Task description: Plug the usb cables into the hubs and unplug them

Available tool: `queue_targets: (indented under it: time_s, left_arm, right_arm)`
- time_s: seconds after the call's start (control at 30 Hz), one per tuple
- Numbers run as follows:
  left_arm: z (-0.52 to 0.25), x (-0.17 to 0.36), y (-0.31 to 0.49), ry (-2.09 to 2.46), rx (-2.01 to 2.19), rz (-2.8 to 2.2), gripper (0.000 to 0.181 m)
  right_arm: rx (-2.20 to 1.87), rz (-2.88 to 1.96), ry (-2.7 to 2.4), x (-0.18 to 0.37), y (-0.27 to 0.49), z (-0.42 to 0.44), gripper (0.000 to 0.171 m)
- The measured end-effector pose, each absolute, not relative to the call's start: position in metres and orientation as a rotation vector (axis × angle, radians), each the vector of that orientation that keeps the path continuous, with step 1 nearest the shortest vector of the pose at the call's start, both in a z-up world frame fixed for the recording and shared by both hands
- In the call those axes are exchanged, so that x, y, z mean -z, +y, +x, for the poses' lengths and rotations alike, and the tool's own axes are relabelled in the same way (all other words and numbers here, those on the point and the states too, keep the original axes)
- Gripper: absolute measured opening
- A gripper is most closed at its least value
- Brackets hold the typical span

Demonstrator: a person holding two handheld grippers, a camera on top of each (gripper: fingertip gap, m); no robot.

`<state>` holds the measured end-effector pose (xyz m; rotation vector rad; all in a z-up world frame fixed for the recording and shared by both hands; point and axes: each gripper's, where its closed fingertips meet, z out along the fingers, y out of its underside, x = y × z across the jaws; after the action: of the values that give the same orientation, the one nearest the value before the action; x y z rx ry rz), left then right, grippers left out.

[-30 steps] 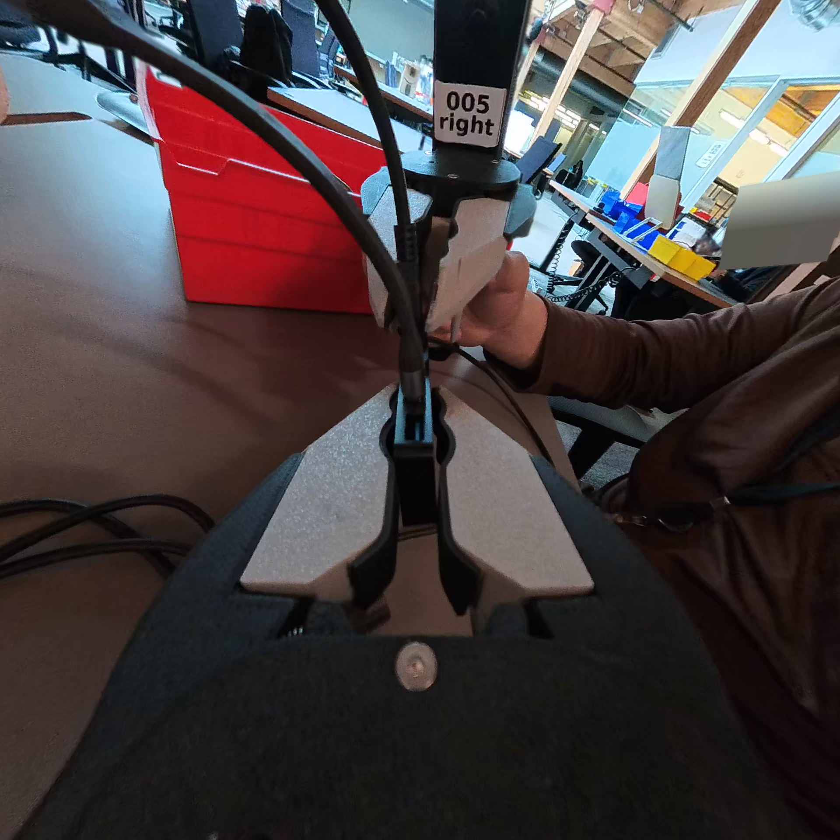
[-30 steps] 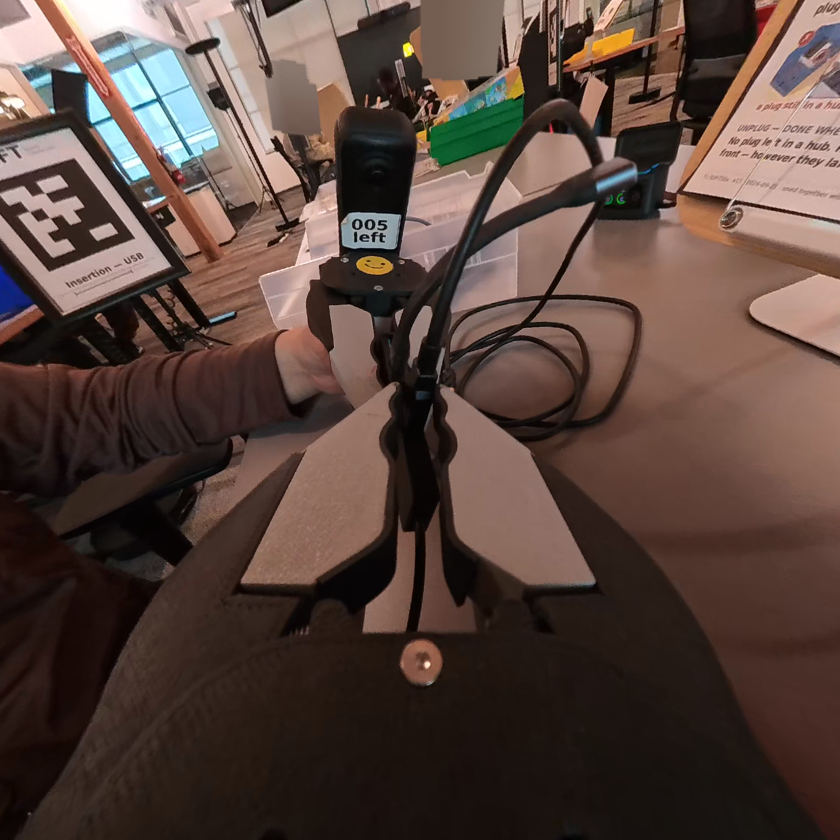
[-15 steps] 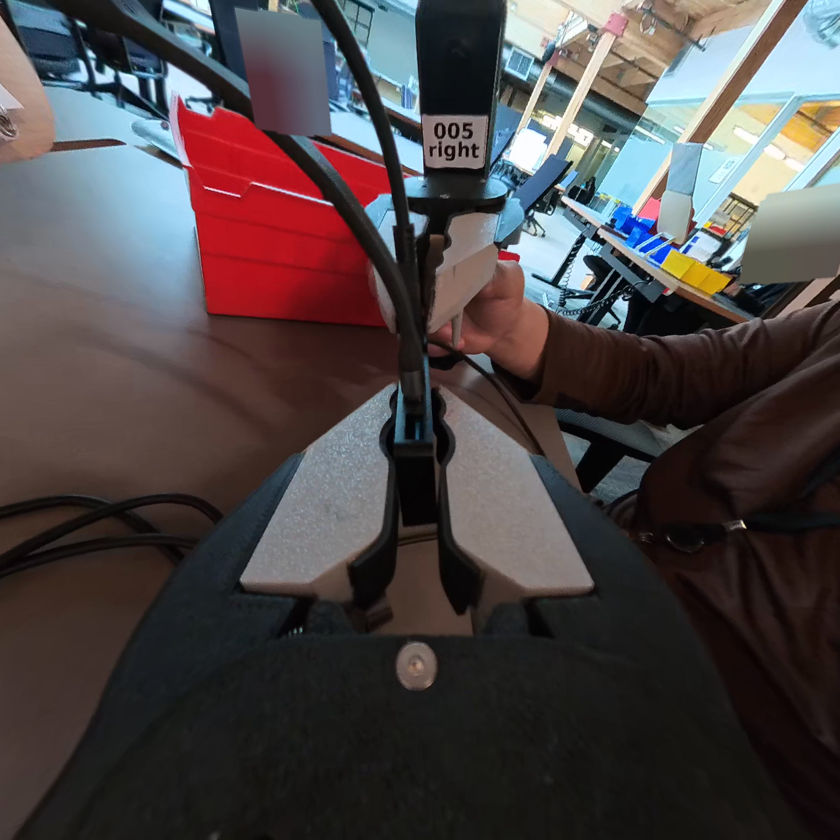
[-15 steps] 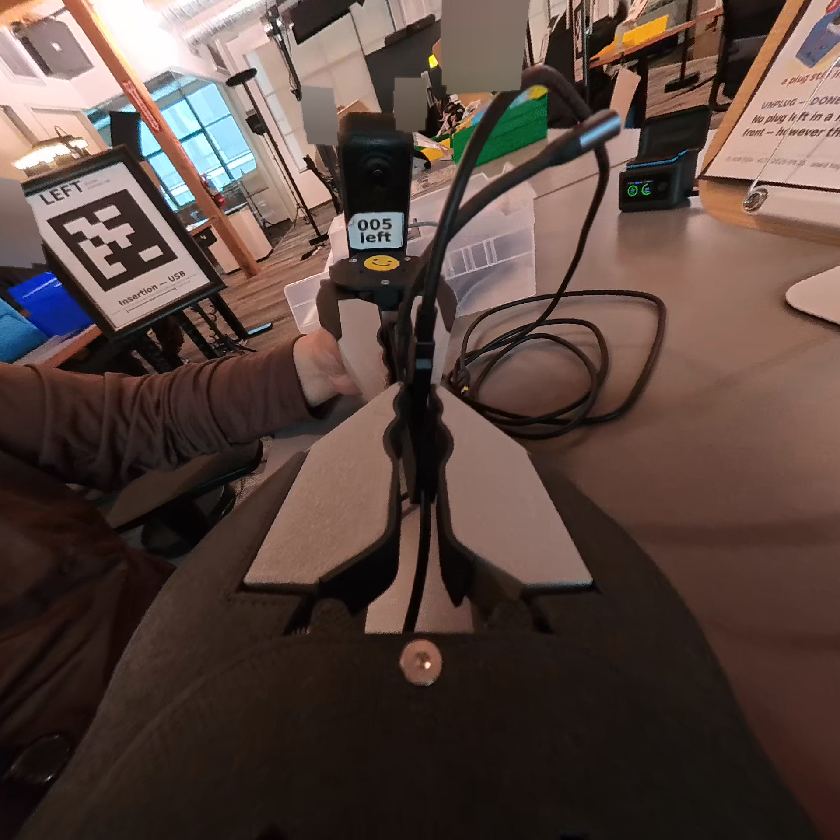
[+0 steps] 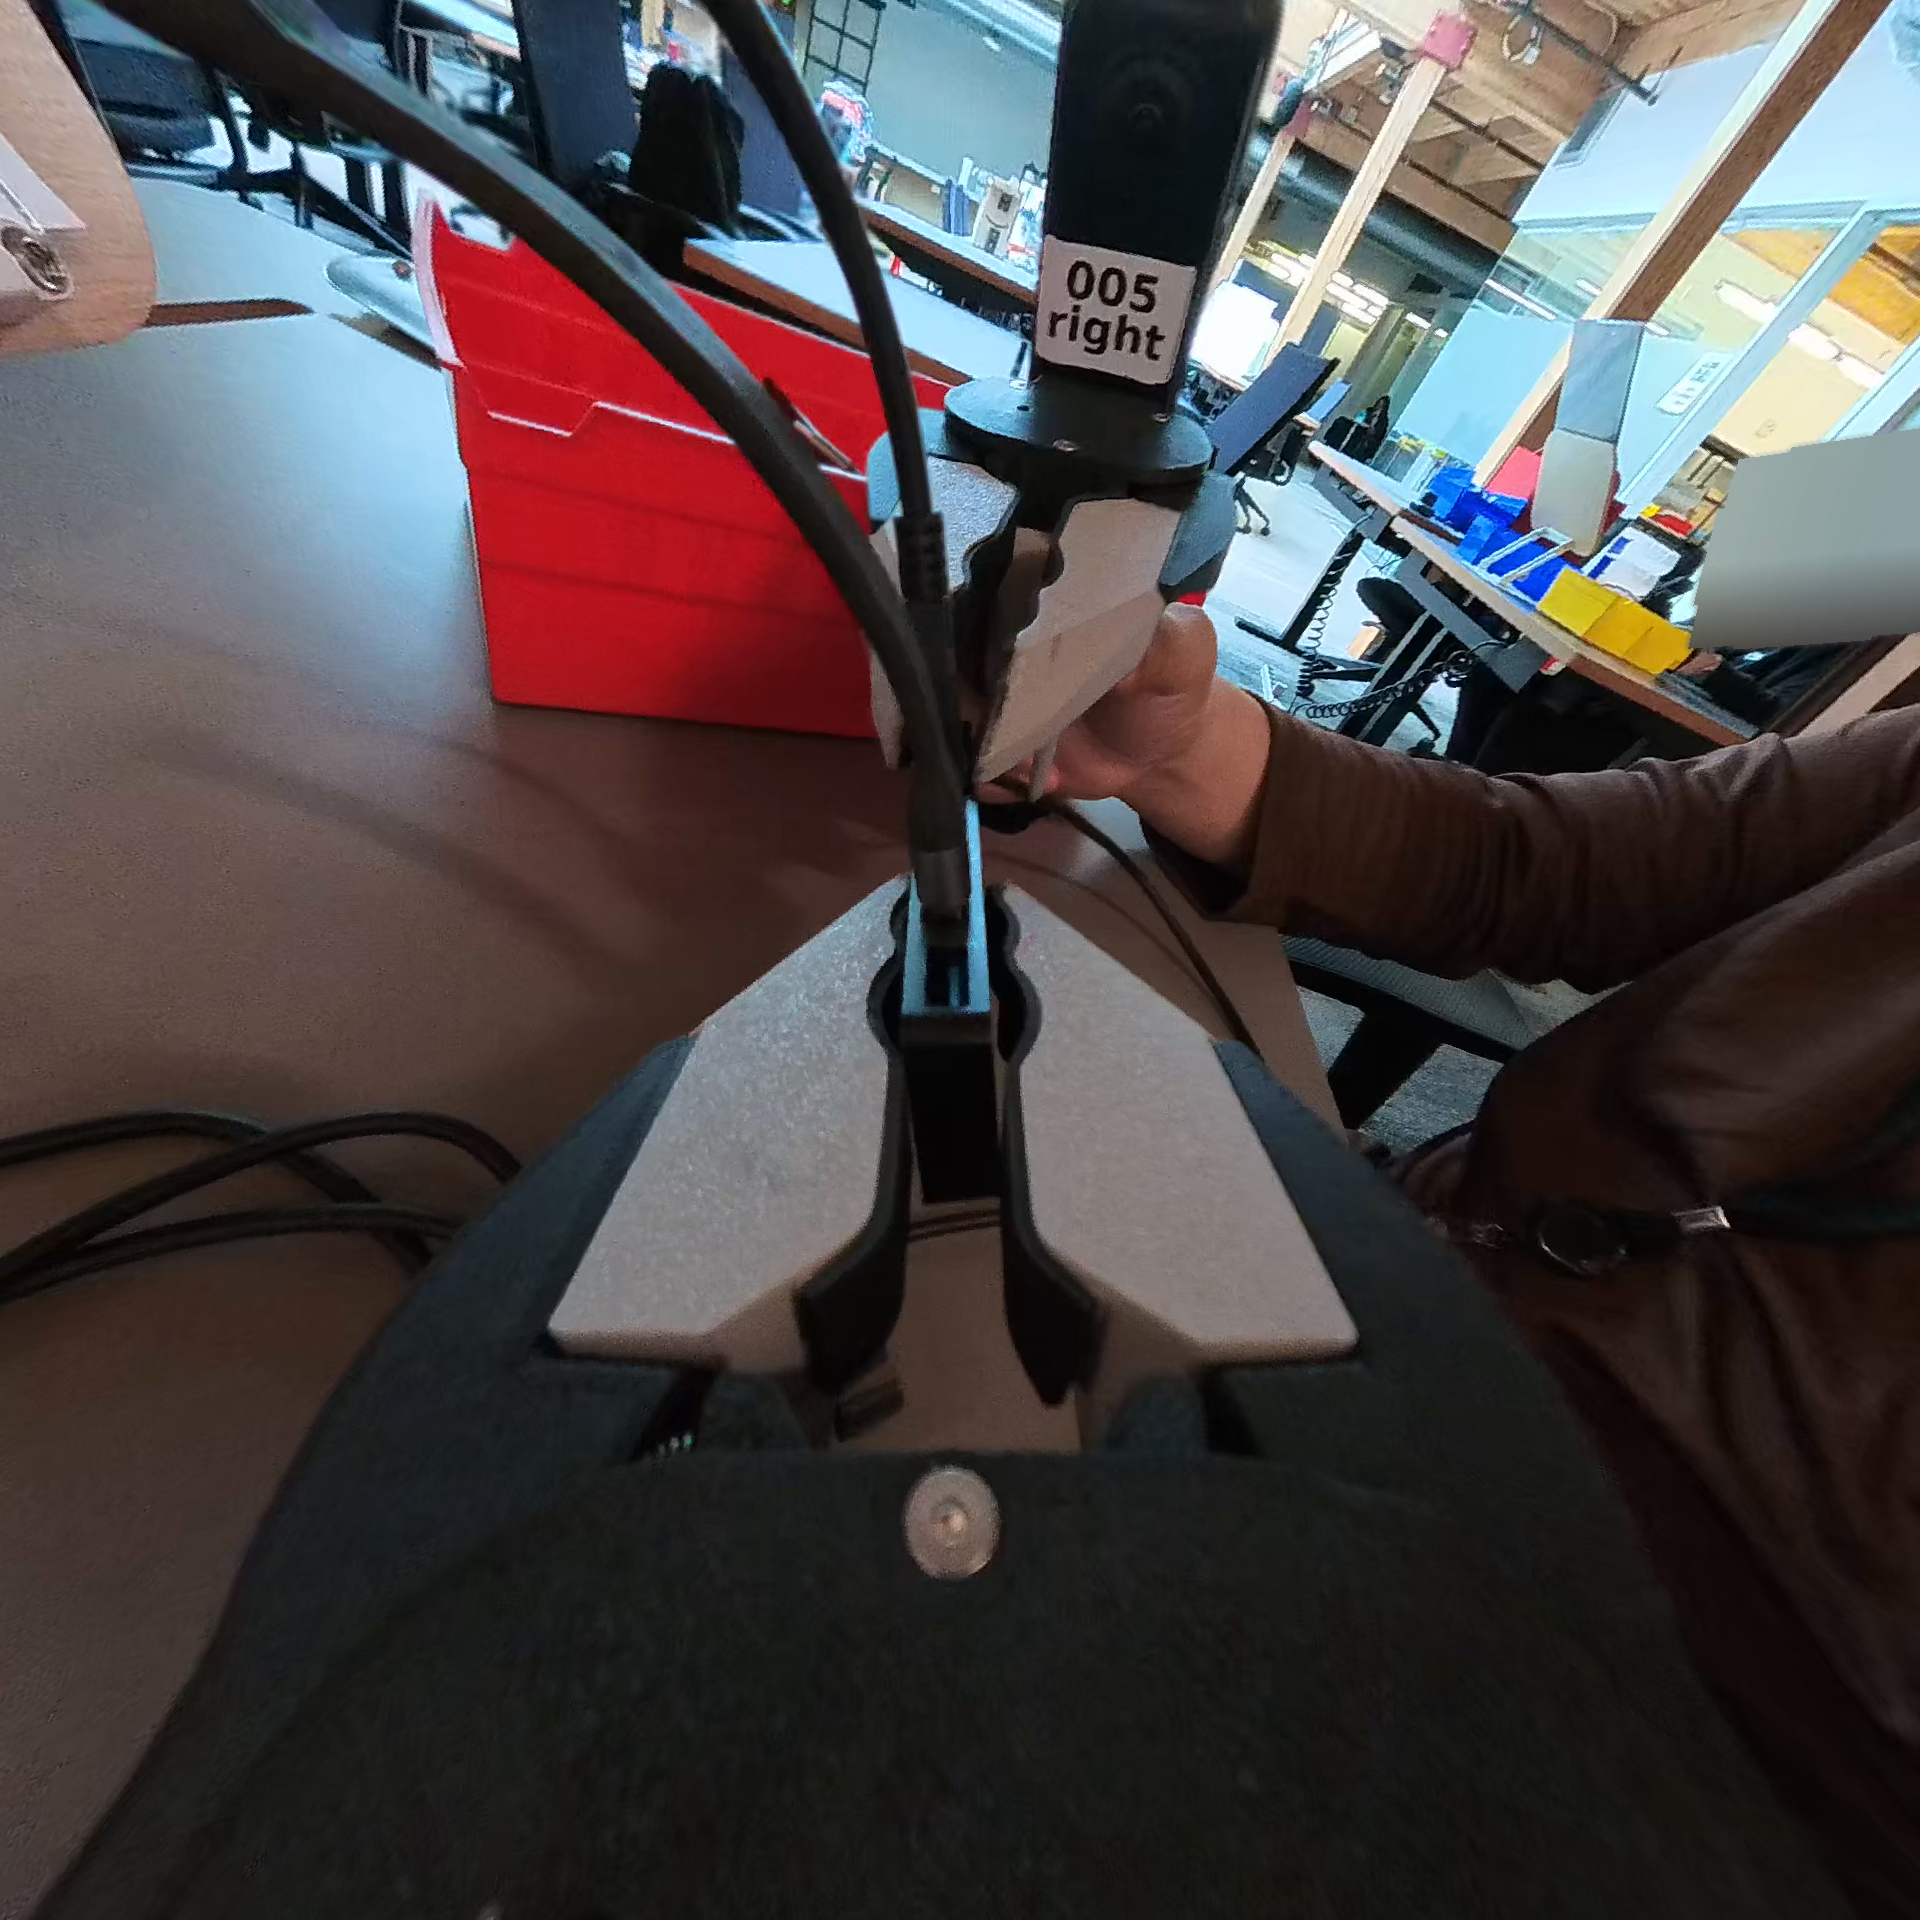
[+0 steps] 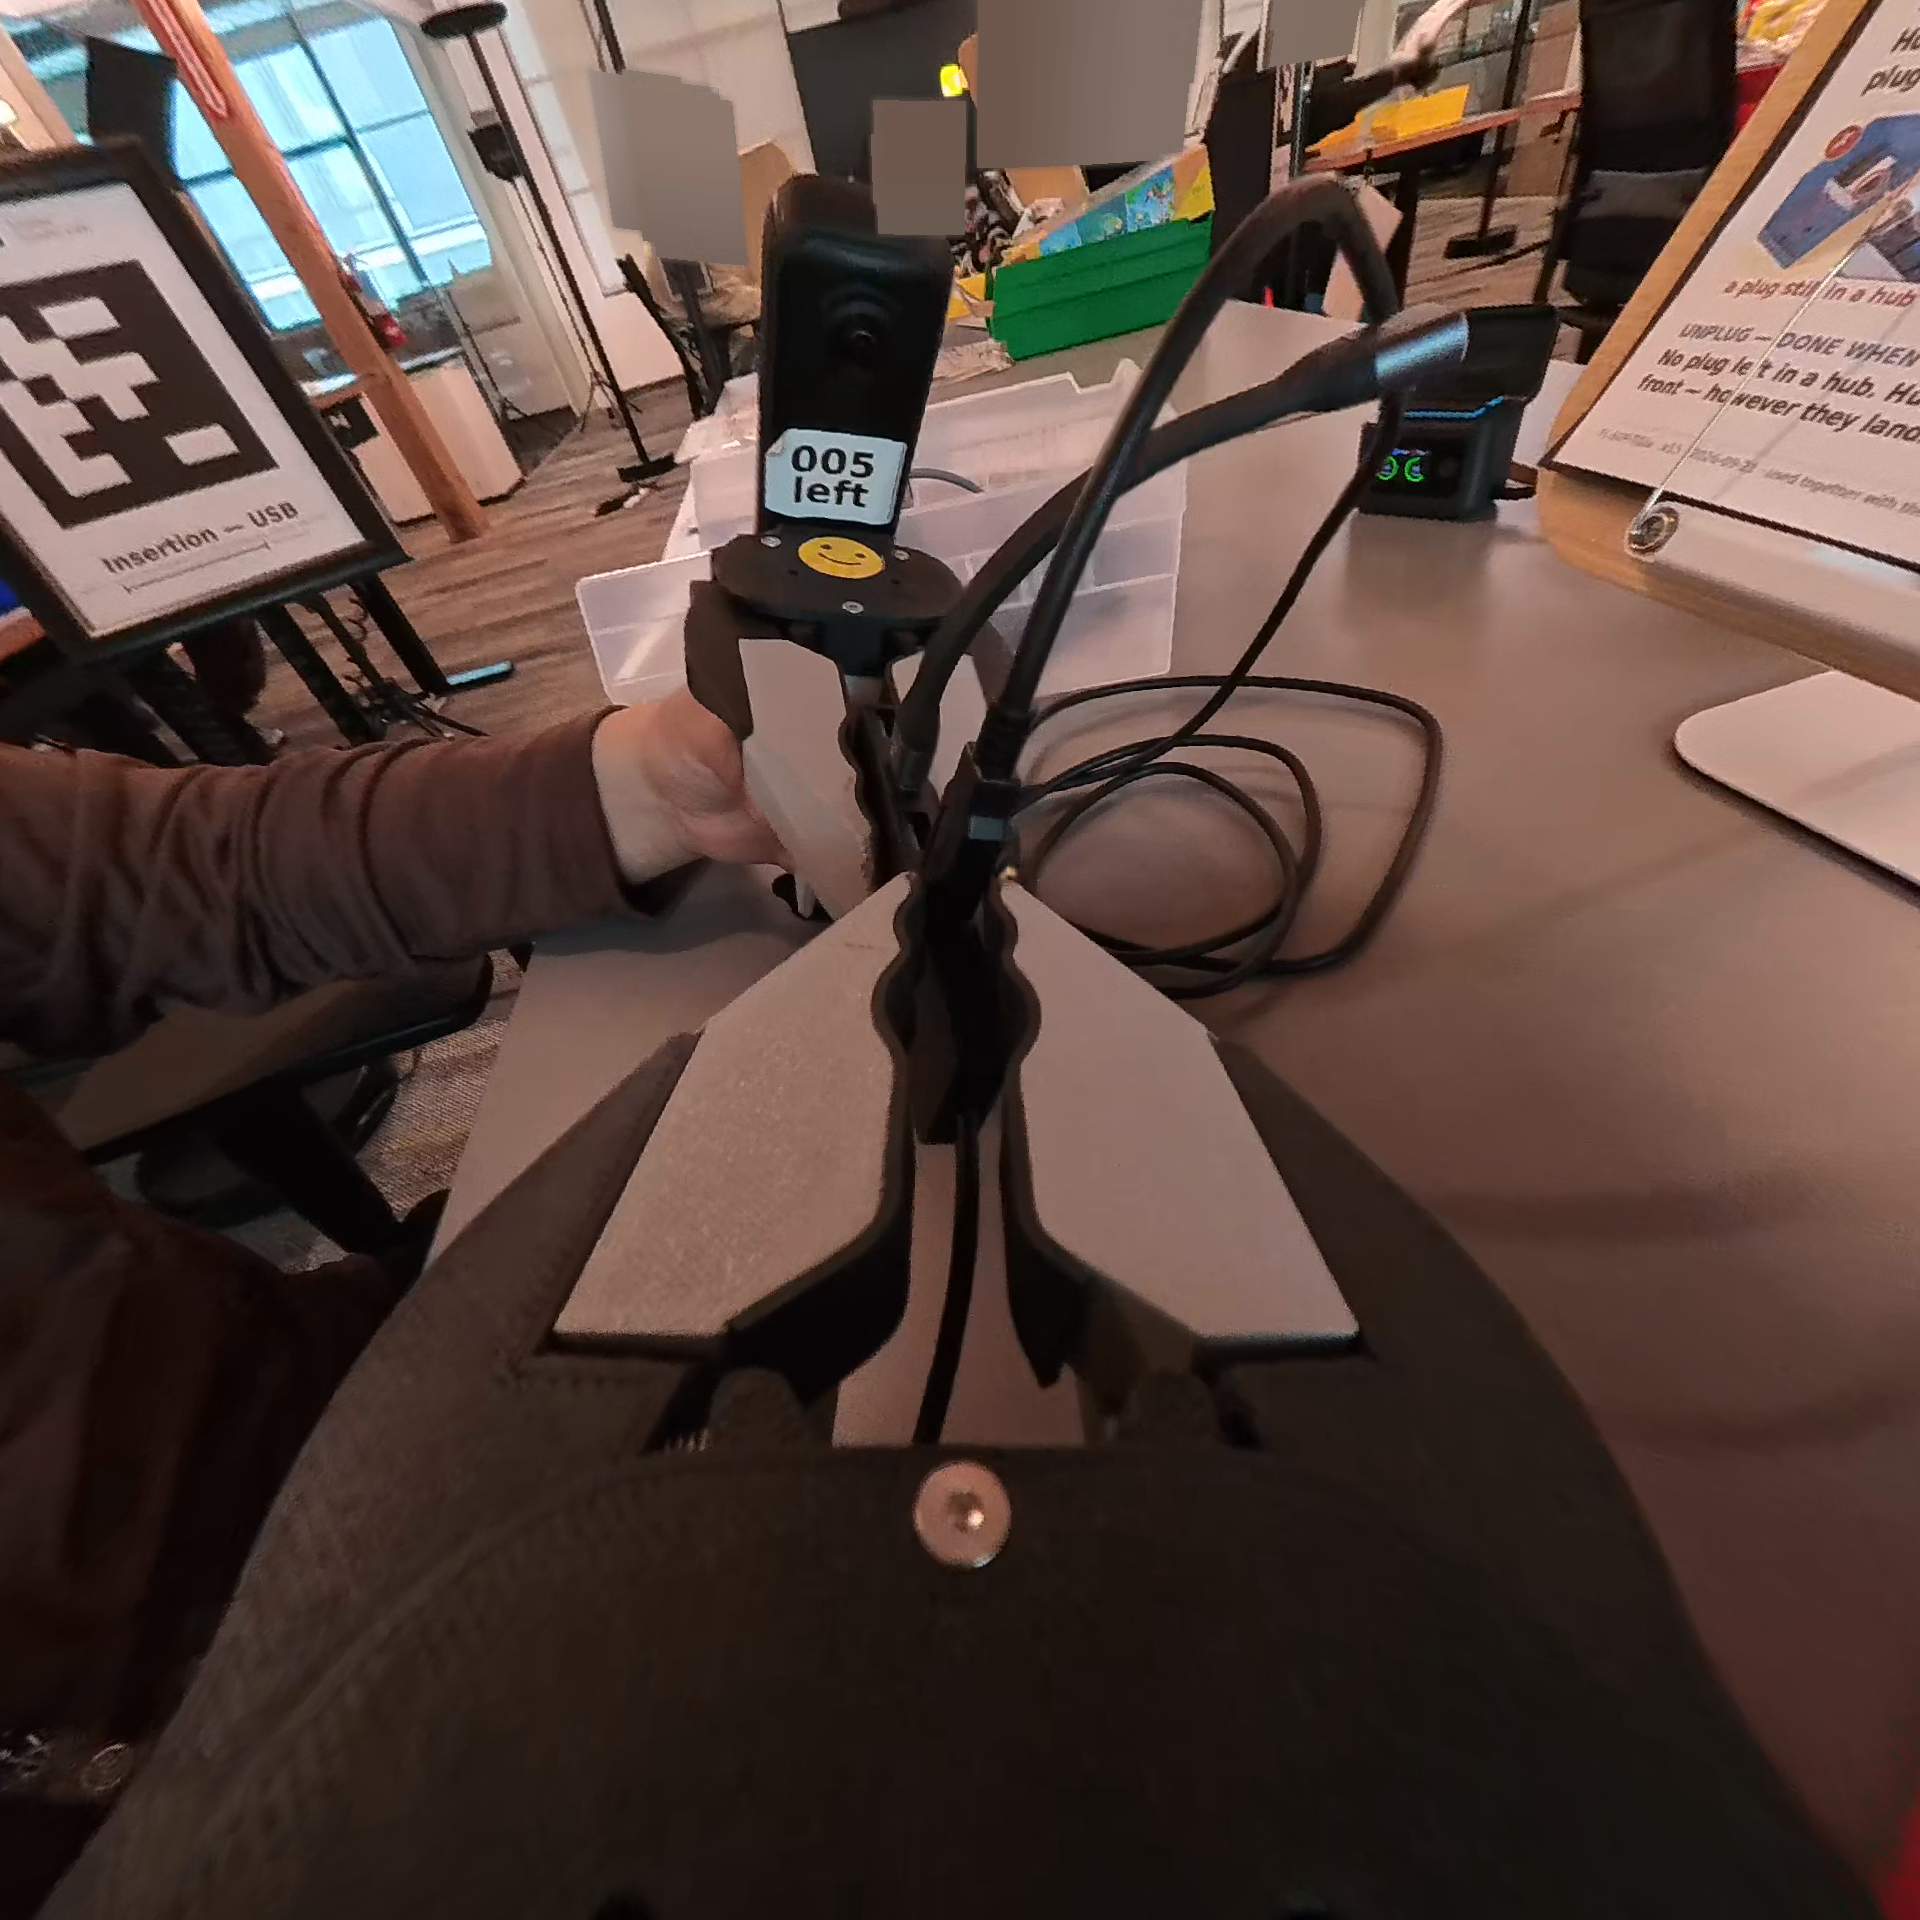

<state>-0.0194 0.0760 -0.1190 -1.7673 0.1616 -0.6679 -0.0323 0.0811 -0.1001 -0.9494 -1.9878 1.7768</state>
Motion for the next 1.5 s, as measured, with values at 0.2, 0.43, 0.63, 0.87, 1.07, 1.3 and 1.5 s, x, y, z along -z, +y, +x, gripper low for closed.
queue_targets:
  time_s: [0.2, 0.43, 0.63, 0.87, 1.07, 1.3, 1.5]
  left_arm:
    - [-0.013, 0.115, 0.078, 0.157, 0.731, -1.741, 0.011]
    - [-0.018, 0.118, 0.080, 0.123, 0.712, -1.748, 0.009]
    - [-0.022, 0.112, 0.080, 0.076, 0.721, -1.709, 0.010]
    - [-0.030, 0.100, 0.079, 0.002, 0.787, -1.632, 0.010]
    - [-0.035, 0.095, 0.076, -0.019, 0.793, -1.605, 0.010]
    - [-0.035, 0.091, 0.072, 0.006, 0.779, -1.591, 0.010]
    - [-0.028, 0.099, 0.070, 0.045, 0.830, -1.628, 0.009]
  right_arm:
    - [-1.857, -0.967, -1.980, 0.097, 0.081, -0.030, 0.007]
    - [-1.783, -0.981, -2.033, 0.108, 0.076, -0.032, 0.006]
    - [-1.882, -1.029, -1.943, 0.098, 0.076, -0.036, 0.004]
    - [-2.008, -1.106, -1.783, 0.086, 0.075, -0.046, 0.003]
    - [-2.011, -1.117, -1.718, 0.080, 0.073, -0.052, 0.002]
    - [-2.012, -1.042, -1.752, 0.076, 0.067, -0.050, 0.004]
    - [-1.903, -0.998, -1.926, 0.088, 0.066, -0.043, 0.006]
